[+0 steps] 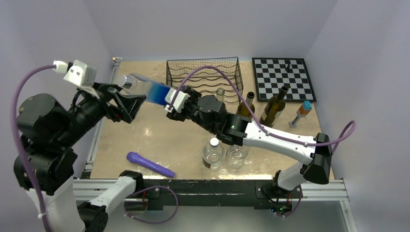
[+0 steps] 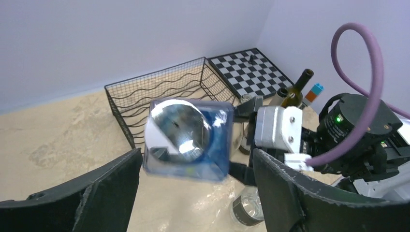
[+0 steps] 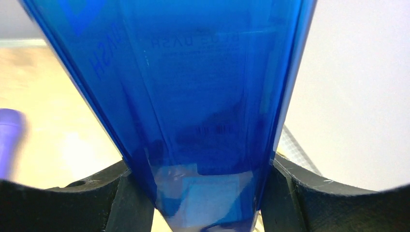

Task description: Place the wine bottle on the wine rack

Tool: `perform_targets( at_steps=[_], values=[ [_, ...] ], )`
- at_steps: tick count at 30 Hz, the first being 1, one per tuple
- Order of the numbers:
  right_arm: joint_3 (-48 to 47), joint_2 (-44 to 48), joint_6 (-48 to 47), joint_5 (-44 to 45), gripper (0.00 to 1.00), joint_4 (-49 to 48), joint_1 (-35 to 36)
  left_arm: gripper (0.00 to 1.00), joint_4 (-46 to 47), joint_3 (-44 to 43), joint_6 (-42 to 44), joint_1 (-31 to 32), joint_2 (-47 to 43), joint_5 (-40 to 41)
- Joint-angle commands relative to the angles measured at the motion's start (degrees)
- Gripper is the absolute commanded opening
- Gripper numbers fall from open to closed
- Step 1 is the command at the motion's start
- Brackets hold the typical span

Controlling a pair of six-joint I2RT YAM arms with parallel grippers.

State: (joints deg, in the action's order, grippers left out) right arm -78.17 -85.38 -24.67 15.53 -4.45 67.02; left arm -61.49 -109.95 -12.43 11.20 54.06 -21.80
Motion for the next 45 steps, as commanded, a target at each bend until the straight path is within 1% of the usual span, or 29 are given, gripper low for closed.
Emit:
perform_targets(
  at_steps=[1, 2, 4, 7, 11, 13, 16, 18, 20, 23, 26, 30, 34, 37, 42, 45],
  values=[
    [-9.52, 3.58, -13.46, 9.33, 0.0, -8.97, -1.46, 0.93, 2.93, 0.27, 0.92, 0.22, -3.34, 8.89],
    [-10.56, 3.14, -16.81, 9.87, 0.0, -10.0, -1.46, 0.96, 2.63, 0.01, 0.76, 0.22, -3.35, 10.37],
    [-11.76, 2.48, -21.62, 10.64, 0.0, -11.77, -1.46, 0.99, 2.65, -0.45, 0.78, 0.22, -3.62, 10.64],
    [-12.87, 1.49, -27.75, 11.25, 0.0, -14.97, -1.46, 0.99, 2.91, -0.95, 0.97, 0.22, -4.08, 10.19],
    [-15.32, 0.43, -33.76, 11.46, 0.0, -16.82, -1.7, 0.99, 2.04, -2.32, 0.59, 0.22, -4.8, 13.66],
    [-16.6, 0.2, -35.71, 11.04, 0.0, -16.93, -1.9, 0.99, 2.18, -4.47, -1.54, 0.22, -5.28, 15.1],
    [-20.79, -1.02, -36.95, 11.54, 0.0, -15.4, -3.09, 0.99, 6.84, -8.64, -4.63, 0.22, -6.66, 12.69],
    [-22.11, -1.45, -37.7, 10.67, 0.0, -13.84, -3.67, 0.99, 11.85, -8.99, -6.16, 0.22, -8.74, 10.7],
    [-21.88, -1.21, -39.45, 9.94, 0.0, -14.48, -3.79, 0.99, 15.23, -9.16, -6.61, 0.22, -10.04, 8.79],
    [-19.82, -0.49, -43.29, 9.16, 0.0, -16.37, -3.83, 0.99, 13.33, -12.08, -6.43, 0.23, -7.91, 6.93],
    [-15.54, 0.49, -50.18, 8.32, 0.0, -21.49, -3.83, 0.99, 10.08, -13.07, -6.92, 0.22, -4.99, 3.88],
    [-9.84, 3.06, -54.73, 6.69, 0.0, -23.82, -3.72, 0.99, 7.17, -10.96, -7.19, 0.22, -1.95, 0.19],
    [-4.87, 7.08, -56.02, 4.49, 0.0, -22.38, -3.54, 0.99, 5.6, -9.16, -6.57, 0.22, 0.33, -2.85],
    [-2.2, 9.16, -58.05, 3.66, 0.0, -21.82, -3.16, 0.99, 3.08, -8.07, -4.28, 0.22, 2.05, -6.2],
    [0.59, 11.11, -61.42, 2.55, 0.0, -21.41, -2.86, 0.99, -0.41, -2.1, -1.08, 0.22, 2.84, -8.32],
    [1.56, 12.37, -62.18, 1.36, 0.0, -20.22, -2.86, 0.98, -0.84, 2.07, 2.11, 0.22, 1.87, -14.16]
  ],
)
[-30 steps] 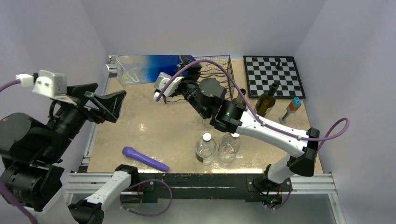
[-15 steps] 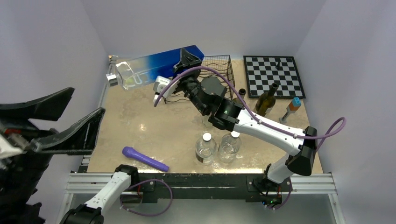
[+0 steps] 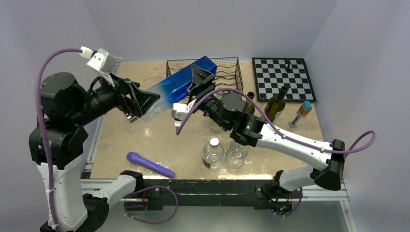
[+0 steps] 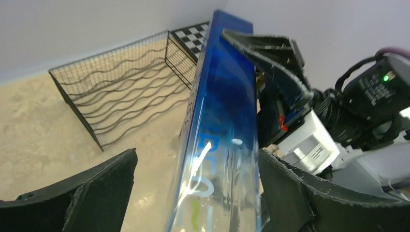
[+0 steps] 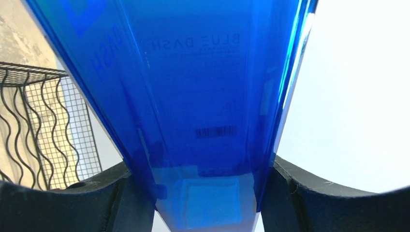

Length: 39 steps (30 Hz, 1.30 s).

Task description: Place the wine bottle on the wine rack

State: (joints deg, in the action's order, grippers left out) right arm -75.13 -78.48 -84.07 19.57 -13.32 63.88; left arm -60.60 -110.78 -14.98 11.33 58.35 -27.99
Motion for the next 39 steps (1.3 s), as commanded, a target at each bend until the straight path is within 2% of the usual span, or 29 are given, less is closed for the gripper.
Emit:
perform_targets(
  at_steps=[1, 10, 18, 22, 27, 31, 39],
  values=[
    [-1.61, 5.84, -2.49, -2.89, 0.0, -10.65, 0.28, 0.98, -1.17, 5.02, 5.42, 0.09, -3.14, -8.91],
    [-1.15, 7.72, -2.75, -3.2, 0.0, -2.63, 1.19, 0.91, -2.62, 8.67, 10.46, 0.09, -2.22, -12.83],
    [-3.29, 8.34, -2.56, -2.8, 0.0, 8.23, 3.41, 0.93, -5.74, 13.97, 14.6, 0.18, -2.86, -10.91],
    [-5.97, 7.78, -1.54, -2.28, 0.0, 12.36, 5.03, 0.86, -7.86, 15.32, 17.18, 0.18, -1.99, -10.81],
    [-7.21, 6.82, -1.27, -1.18, 0.0, 12.77, 6.17, 0.81, -8.16, 17.8, 18.0, 0.51, -2.29, -11.3],
    [-8.11, 6.59, -0.4, -0.98, 0.0, 12.83, 6.65, 0.76, -10.19, 16.55, 19.73, 1.02, -0.75, -11.07],
    [-9.71, 6.67, -0.32, 0.05, 0.0, 10.81, 6.87, 0.81, -12.19, 17.49, 22.32, 3.57, -0.61, -11.75]
  ],
)
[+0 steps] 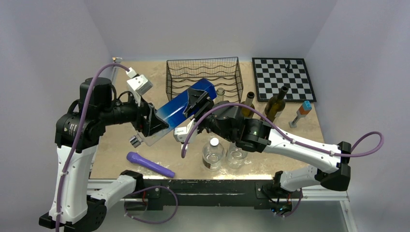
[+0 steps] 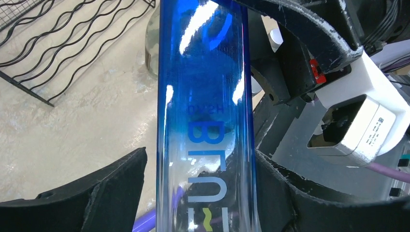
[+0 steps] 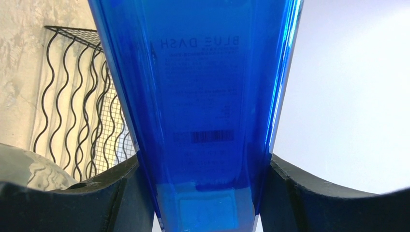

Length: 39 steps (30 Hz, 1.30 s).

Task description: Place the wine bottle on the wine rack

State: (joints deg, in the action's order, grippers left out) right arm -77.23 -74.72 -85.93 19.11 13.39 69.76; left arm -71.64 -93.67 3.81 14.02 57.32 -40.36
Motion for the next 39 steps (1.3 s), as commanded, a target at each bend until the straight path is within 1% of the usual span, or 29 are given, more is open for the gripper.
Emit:
perform_targets(
  at_steps=[1, 4, 6, 8, 10, 12, 14, 16, 17, 18, 20, 21, 24, 28, 29, 30, 31, 33, 34, 37, 39],
  values=[
    [-7.56, 2.81, 1.15, 0.71, 0.0, -17.03, 1.04, 0.82, -1.42, 0.53, 3.75, 1.22, 0.49, 0.4],
    [-7.62, 2.81, 0.59, 0.84, 0.0, -18.64, 1.12, 0.85, -1.45, 0.73, 4.16, 1.91, 0.66, 0.37],
    [-7.91, 2.87, 1.27, 0.84, 0.0, -19.34, 1.21, 0.85, -1.48, 0.74, 4.21, 2.2, 0.99, 0.6],
    [-8.17, 3.25, 2.59, 0.44, 0.0, -19.67, 1.55, 0.79, -1.39, 0.68, 4.07, 2.61, 1.44, 0.88],
    [-9.33, 3.52, 4.99, 0.25, 0.0, -17.55, 1.77, 0.73, -1.58, 0.68, 3.96, 3.12, 1.92, 1.1],
    [-11.39, 3.1, 7.57, 1.37, 0.0, -15.08, 1.79, 0.68, -1.91, 0.76, 3.96, 3.71, 2.43, 1.84],
    [-12.3, 2.82, 8.75, 2.62, 0.0, -14.63, 1.79, 0.61, -2.29, 0.81, 3.95, 4.35, 2.59, 3.42],
    [-12.33, 2.78, 9.29, 3.28, 0.0, -14.87, 1.79, 0.51, -2.37, 1.03, 3.92, 4.75, 2.63, 4.47],
    [-12.21, 2.82, 9.5, 3.3, 0.0, -14.99, 1.81, 0.43, -2.18, 1.07, 4.0, 4.9, 2.62, 4.91],
    [-11.96, 2.89, 9.82, 3.3, 0.0, -15.11, 1.79, 0.32, -1.97, 0.92, 3.9, 5.02, 2.64, 5.01],
    [-11.53, 2.91, 10.06, 3.3, 0.0, -15.79, 1.79, 0.01, -1.08, 0.73, 3.42, 5.12, 2.55, 5.81],
    [-11.37, 2.9, 10.08, 3.38, 0.0, -16.24, 1.79, 0.0, -0.45, 0.62, 2.79, 5.14, 2.45, 6.72],
    [-10.76, 2.74, 9.84, 3.47, 0.0, -16.7, 1.79, 0.0, 2.36, 0.85, 0.98, 5.14, 1.56, 9.5],
    [-10.52, 1.13, 5.91, 6.53, 0.01, -19.36, 1.79, 0.0, 9.62, 2.99, -2.26, 5.25, -2.44, 12.77],
    [-10.57, 0.73, 4.86, 6.89, 0.05, -19.77, 1.79, 0.0, 11.08, 3.74, -2.66, 5.38, -3.39, 13.43],
    [-10.46, 0.64, 4.14, 7.28, 0.11, -19.84, 1.79, 0.0, 12.52, 4.21, -2.86, 5.4, -4.26, 13.86],
    [-10.26, 0.74, 3.8, 7.37, 0.22, -19.28, 1.79, 0.0, 13.53, 4.53, -3.05, 5.36, -4.89, 14.35],
    [-9.02, 1.75, 3.67, 5.43, 0.49, -18.3, 1.79, 0.0, 14.5, 4.42, -3.15, 5.34, -5.4, 15.69],
    [-8.21, 2.28, 3.67, 4.48, 0.58, -17.99, 1.79, 0.0, 14.64, 4.2, -3.04, 5.39, -5.45, 16.07],
    [-6.96, 2.9, 3.2, 3.31, 0.81, -17.79, 1.79, 0.0, 15.06, 3.94, -3.17, 5.4, -5.65, 17.41],
    [-5.63, 3.06, 1.81, 2.77, 0.93, -19.13, 1.79, 0.0, 15.78, 3.91, -3.36, 5.4, -6.03, 18.41]
  ],
)
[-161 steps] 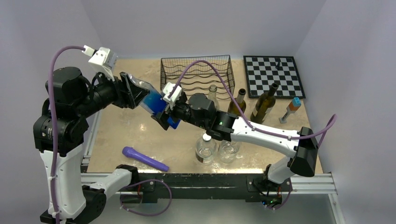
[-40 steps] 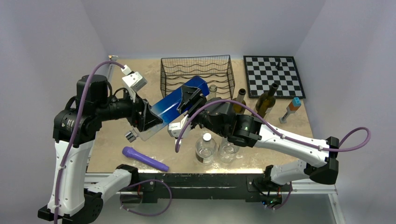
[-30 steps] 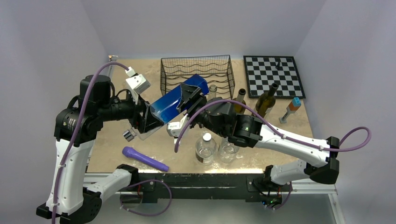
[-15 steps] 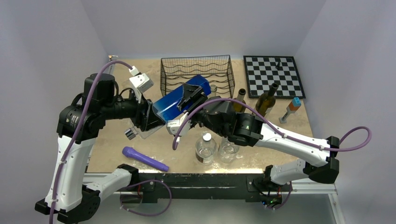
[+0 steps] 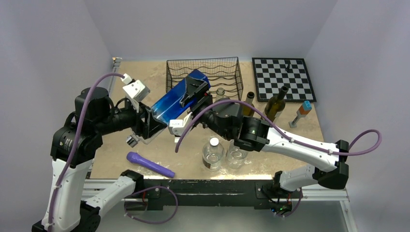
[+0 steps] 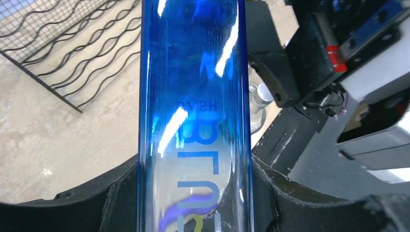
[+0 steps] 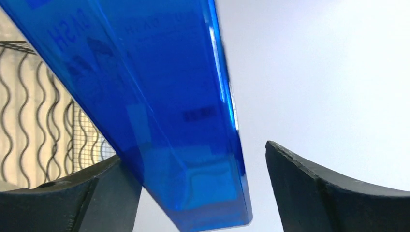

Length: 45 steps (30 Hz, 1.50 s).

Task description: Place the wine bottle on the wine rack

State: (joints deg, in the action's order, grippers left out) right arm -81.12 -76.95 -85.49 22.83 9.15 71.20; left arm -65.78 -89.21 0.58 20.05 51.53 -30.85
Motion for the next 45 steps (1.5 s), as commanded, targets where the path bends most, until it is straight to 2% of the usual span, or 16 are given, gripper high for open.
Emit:
perform_targets(
  at_steps=[1, 16, 22, 25, 27, 29, 39, 45],
  values=[
    [-1.03, 5.31, 0.52, -1.21, 0.97, -15.98, 0.34, 0.0, 10.23, -0.69, -0.14, -0.67, -0.51, 9.68],
    [1.96, 5.32, -3.02, 0.13, 0.99, -20.06, 0.34, 0.0, 9.8, -7.4, -7.43, -0.63, 0.84, 24.85],
    [-0.94, 5.72, 0.64, 3.84, 0.99, -18.7, 0.34, 0.0, 9.17, -5.01, -8.24, -0.63, 0.49, 28.06],
    [-6.68, 5.24, 9.9, 6.93, 0.98, -12.3, 0.34, 0.0, 8.6, -2.33, -9.03, -0.64, -0.03, 29.32],
    [-12.91, 5.14, 21.05, 7.16, 0.97, 0.44, -0.71, 0.0, 8.13, 0.05, -9.86, -0.63, -0.64, 30.55],
    [-16.59, 5.71, 30.65, 6.16, 0.97, 8.5, -2.3, 0.0, 8.57, 3.32, -10.27, -0.65, -1.69, 31.98],
    [-27.45, 6.76, 60.55, 8.84, 0.98, 30.07, -6.03, 0.0, 16.5, 22.72, -14.55, -0.63, -6.7, 24.03],
    [-23.12, 11.59, 81.39, -5.7, 0.93, 35.27, -15.87, 0.0, 22.63, 31.96, -18.41, -0.54, -7.45, 19.2]
  ],
)
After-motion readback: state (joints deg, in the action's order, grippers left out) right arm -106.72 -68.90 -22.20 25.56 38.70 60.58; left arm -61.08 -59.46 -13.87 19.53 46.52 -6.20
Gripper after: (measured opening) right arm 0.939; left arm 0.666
